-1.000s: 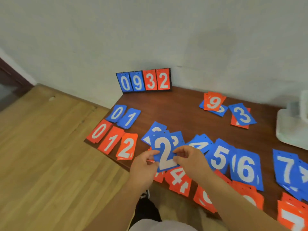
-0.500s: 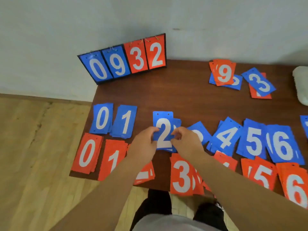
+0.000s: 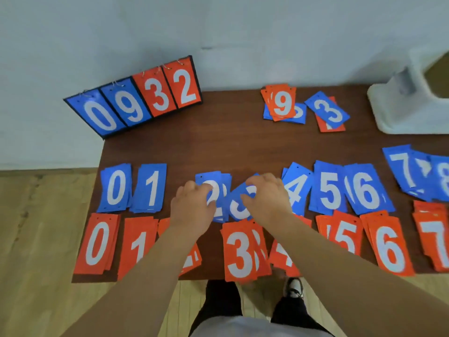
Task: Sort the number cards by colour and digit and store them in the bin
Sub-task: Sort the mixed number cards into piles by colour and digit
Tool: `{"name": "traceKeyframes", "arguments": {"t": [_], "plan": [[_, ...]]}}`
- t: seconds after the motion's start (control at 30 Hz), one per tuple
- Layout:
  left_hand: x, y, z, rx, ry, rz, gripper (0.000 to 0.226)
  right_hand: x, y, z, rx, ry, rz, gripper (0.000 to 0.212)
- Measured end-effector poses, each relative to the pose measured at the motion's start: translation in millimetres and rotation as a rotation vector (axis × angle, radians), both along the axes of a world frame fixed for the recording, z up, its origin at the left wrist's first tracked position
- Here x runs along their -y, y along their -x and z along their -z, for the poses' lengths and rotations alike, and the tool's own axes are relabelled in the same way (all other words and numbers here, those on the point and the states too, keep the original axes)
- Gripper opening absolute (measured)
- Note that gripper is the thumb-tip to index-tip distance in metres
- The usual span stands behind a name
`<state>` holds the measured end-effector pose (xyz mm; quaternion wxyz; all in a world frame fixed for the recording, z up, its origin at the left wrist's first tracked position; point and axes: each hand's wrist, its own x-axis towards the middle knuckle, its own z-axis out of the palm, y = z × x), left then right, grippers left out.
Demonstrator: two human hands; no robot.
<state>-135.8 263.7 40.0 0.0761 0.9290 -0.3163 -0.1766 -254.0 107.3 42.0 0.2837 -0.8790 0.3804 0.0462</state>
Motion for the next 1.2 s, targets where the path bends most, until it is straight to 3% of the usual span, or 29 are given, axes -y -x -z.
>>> {"name": "traceKeyframes", "arguments": {"t": [0.27, 0.5, 1.0, 1.2], "plan": [[86.0, 73.8, -82.8, 0.181, 0.124, -0.028, 0.046, 102.6, 95.1, -73.4, 0.173, 0.055, 0.065, 0.040], [135.5, 128.1, -99.6, 0.164, 0.175, -0.070, 0.049, 178.9, 159.0, -96.5, 0.216, 0.088, 0.119, 0.038], [185.4, 60.6, -98.5, 0.071, 0.159, -0.122, 0.052, 234.2, 94.6, -103.8, 0.268, -0.088, 0.179, 0.033], [202.7, 37.1, -73.1, -0.013, 0.131, -0.124, 0.052, 243.9, 80.0, -64.9, 0.174, -0.137, 0.161, 0.035]]}}
